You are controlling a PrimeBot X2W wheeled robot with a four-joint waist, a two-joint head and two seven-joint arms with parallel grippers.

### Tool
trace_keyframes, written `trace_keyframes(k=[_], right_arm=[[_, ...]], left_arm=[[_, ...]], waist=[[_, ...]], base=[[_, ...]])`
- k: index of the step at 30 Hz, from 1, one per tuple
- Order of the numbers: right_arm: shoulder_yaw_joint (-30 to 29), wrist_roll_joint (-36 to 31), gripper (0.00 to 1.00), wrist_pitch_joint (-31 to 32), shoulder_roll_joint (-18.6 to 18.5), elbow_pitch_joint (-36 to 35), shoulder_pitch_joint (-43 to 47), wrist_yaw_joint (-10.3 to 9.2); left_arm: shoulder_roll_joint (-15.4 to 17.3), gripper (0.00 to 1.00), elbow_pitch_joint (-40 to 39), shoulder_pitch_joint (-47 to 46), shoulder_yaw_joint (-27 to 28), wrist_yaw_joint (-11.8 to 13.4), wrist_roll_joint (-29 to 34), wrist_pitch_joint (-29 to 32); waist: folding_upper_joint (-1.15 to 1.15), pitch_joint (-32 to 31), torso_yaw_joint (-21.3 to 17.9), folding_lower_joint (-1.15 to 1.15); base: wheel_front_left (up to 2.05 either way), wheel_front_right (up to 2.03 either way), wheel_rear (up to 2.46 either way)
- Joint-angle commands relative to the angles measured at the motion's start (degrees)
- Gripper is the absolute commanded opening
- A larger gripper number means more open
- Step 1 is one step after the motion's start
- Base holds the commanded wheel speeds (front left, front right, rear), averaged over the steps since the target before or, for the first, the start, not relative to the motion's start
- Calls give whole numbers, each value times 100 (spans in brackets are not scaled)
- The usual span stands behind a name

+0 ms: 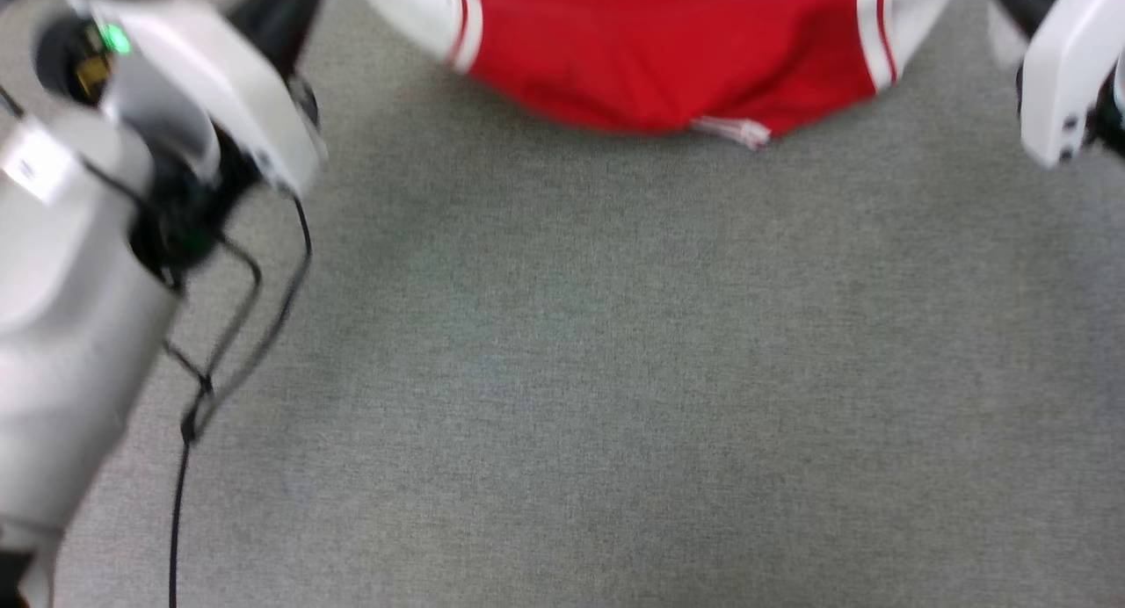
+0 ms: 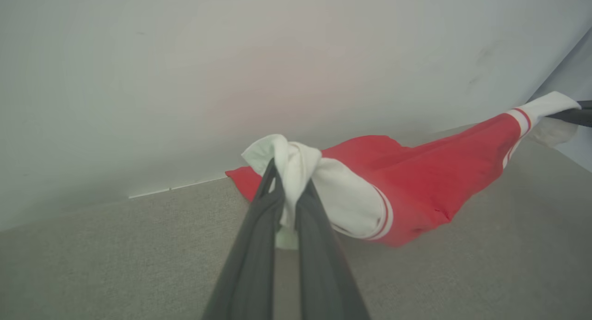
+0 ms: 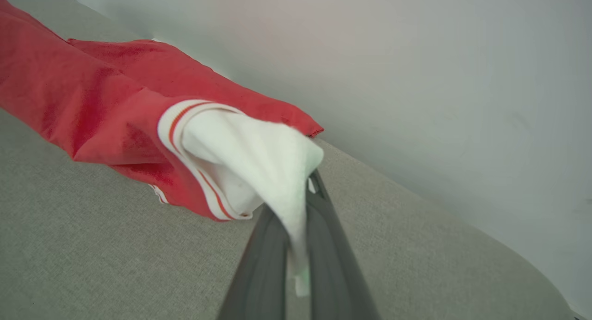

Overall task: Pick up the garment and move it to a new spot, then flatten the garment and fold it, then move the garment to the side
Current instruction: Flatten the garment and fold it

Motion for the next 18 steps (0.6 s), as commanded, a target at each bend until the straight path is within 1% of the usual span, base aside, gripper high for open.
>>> trace_keyframes(k=[1, 5, 11, 15, 18], right_arm=[[55, 137, 0, -109, -137, -95, 283, -4], [189, 585, 0, -274, -421, -309, 1152, -4], [288, 1069, 0, -400, -785, -580, 2488, -4], [239, 1336, 0, -436, -1034, -805, 3397, -4], [122, 1544, 0, -451, -1207, -999, 4110, -3]], left_arm=[[49, 0, -142, 370, -19, 45, -60, -119], [201, 0, -574, 1452, -68, 278, -271, -305], [576, 0, -1233, 3070, -114, 707, -655, -457], [737, 0, -1556, 4013, -197, 986, -849, -571], [775, 0, -1717, 4613, -315, 1151, -952, -634]], waist=[[0, -207, -45, -1], [0, -578, -97, -1], [0, -1162, -182, -1], [0, -1542, -153, -1], [0, -1794, -111, -1]], base=[[0, 0, 0], [0, 0, 0], [0, 0, 0], [0, 0, 0], [0, 0, 0]])
